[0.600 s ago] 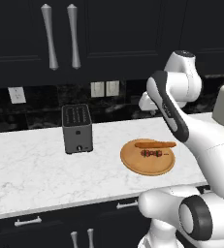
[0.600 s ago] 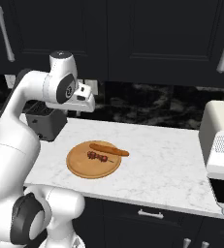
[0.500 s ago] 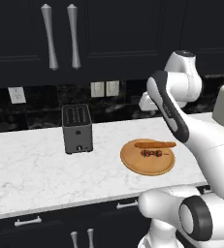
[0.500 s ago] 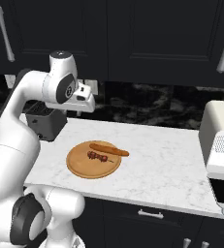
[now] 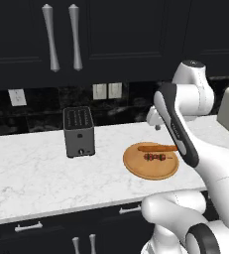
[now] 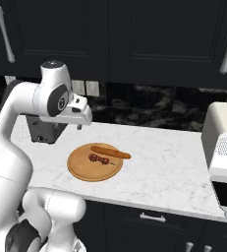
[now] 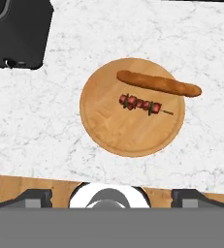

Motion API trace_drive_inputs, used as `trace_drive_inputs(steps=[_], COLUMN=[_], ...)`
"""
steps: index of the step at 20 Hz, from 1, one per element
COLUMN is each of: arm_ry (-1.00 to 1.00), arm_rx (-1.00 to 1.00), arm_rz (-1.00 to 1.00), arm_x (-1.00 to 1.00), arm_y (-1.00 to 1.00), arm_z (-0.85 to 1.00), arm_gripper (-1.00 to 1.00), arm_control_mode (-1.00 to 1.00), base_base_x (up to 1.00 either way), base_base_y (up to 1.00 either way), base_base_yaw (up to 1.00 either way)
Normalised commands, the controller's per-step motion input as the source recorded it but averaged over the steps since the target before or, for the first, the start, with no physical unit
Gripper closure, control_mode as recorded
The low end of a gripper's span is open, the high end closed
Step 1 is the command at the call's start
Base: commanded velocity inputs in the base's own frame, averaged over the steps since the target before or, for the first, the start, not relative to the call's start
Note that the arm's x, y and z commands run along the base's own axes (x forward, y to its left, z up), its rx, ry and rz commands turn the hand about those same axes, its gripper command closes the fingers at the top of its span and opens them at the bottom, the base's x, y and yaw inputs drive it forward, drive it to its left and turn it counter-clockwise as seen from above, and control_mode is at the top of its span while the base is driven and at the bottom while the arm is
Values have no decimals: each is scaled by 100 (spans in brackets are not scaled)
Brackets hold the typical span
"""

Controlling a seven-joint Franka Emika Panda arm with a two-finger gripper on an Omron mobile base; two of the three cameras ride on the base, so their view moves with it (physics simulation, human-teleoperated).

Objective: Pick up the kebab skewer and baguette bread, and place them inside the toaster oven. Close the toaster oven door and start by setting the timer.

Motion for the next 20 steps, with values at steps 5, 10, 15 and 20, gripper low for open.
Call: trace_drive_inputs(steps=[5, 10, 15, 20], arm_ry=[0, 0, 0, 0], arm_rx=[-1, 0, 0, 0], arm_rz=[0, 0, 0, 0], arm_x=[-9, 0, 0, 0], arm_y=[0, 0, 0, 0], arm_z=[-4, 0, 0, 0], arm_gripper=[-100, -100, -100, -100], arm_control_mode=[100, 100, 100, 100], base_base_x=[-27, -11, 0, 0], base_base_y=[-25, -54, -53, -49], base_base_yaw=[0, 0, 0, 0])
